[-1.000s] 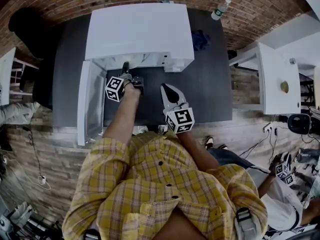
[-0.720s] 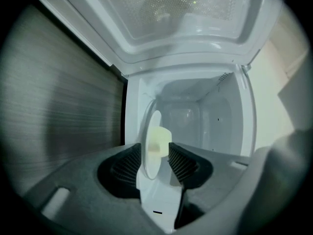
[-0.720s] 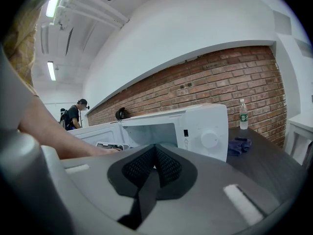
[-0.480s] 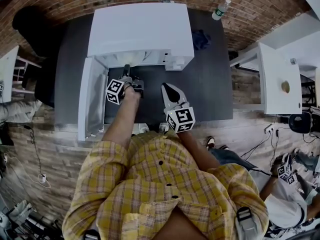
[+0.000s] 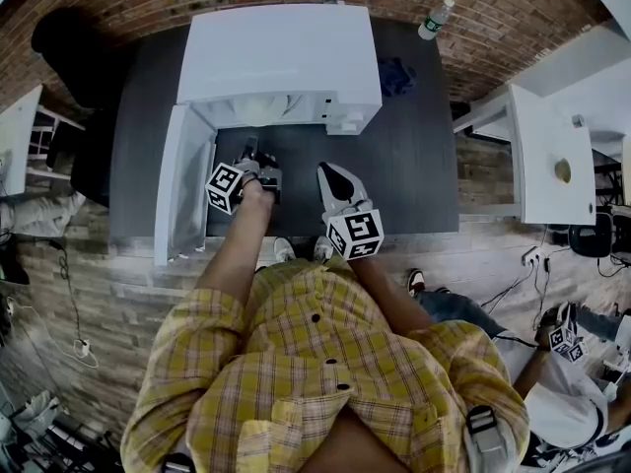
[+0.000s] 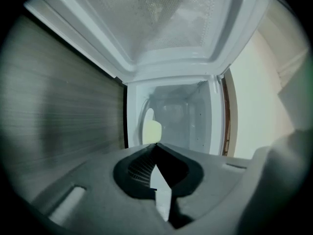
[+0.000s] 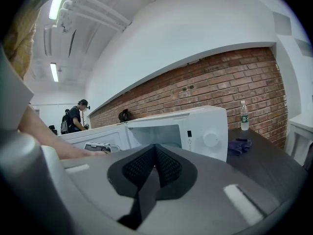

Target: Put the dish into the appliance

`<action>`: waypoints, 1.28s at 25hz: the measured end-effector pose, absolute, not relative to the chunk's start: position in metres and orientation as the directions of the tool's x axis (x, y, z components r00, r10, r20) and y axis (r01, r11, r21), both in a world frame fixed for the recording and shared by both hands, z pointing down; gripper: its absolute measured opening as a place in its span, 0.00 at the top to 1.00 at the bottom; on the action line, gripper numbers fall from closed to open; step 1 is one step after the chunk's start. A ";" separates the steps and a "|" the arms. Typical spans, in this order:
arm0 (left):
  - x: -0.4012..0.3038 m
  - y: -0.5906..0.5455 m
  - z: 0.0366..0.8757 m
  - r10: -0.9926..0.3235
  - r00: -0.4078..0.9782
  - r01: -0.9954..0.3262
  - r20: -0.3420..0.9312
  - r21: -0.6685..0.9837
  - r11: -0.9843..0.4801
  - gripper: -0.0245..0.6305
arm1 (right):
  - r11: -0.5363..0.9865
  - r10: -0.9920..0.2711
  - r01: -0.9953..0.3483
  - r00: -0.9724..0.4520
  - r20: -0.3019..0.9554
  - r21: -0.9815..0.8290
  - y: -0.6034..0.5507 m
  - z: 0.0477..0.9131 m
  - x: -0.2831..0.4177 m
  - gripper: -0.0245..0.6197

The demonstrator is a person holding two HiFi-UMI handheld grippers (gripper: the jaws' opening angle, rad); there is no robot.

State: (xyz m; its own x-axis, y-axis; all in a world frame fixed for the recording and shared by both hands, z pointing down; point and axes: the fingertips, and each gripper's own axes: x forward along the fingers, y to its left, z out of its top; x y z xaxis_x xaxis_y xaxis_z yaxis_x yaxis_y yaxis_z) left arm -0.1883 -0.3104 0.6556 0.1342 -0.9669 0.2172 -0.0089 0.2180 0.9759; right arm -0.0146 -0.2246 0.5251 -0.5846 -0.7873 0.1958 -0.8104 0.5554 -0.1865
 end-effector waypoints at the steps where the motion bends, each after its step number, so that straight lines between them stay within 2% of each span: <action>1: -0.186 -0.307 0.653 -0.968 0.141 -0.006 0.209 0.978 0.211 0.96 | 0.555 -0.788 -0.811 -0.584 0.196 -0.187 -0.224 0.525 -0.014 0.95; 14: -0.170 -0.273 0.619 -0.962 0.239 -0.040 0.130 0.992 0.124 0.96 | 0.526 -0.797 -0.829 -0.558 0.230 -0.190 -0.223 0.531 -0.010 0.95; 25: -0.157 -0.244 0.580 -0.943 0.328 -0.139 0.062 0.990 0.016 0.96 | 0.519 -0.792 -0.825 -0.563 0.237 -0.222 -0.219 0.534 -0.010 0.95; 28: -0.151 -0.239 0.572 -0.936 0.349 -0.204 0.056 0.979 -0.018 0.96 | 0.522 -0.789 -0.823 -0.565 0.241 -0.223 -0.217 0.535 -0.010 0.95; 32: -0.138 -0.230 0.560 -0.918 0.392 -0.360 0.070 0.929 -0.083 0.96 | 0.527 -0.783 -0.819 -0.571 0.245 -0.226 -0.214 0.535 -0.013 0.95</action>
